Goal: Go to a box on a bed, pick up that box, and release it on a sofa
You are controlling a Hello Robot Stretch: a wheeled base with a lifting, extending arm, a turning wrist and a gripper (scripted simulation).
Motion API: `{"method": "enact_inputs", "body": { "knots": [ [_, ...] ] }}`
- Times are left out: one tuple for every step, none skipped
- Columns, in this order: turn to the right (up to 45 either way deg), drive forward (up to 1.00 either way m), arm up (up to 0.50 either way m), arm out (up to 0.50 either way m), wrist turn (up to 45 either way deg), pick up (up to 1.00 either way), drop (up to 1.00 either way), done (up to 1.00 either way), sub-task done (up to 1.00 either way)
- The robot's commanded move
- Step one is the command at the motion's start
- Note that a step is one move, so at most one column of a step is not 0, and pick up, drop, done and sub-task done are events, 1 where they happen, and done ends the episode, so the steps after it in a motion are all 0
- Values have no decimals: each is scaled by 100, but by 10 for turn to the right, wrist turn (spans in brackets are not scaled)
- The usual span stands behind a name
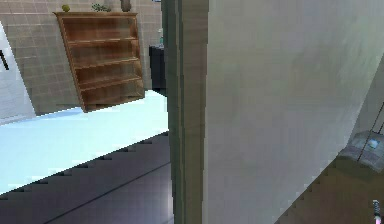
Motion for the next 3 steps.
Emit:
{"method": "enact_inputs", "body": {
  "knots": [
    [0,0,-10,0,0,0,0,0,0],
    [0,0,10,0,0,0,0,0,0],
    [0,0,4,0,0,0,0,0,0]
  ]
}}
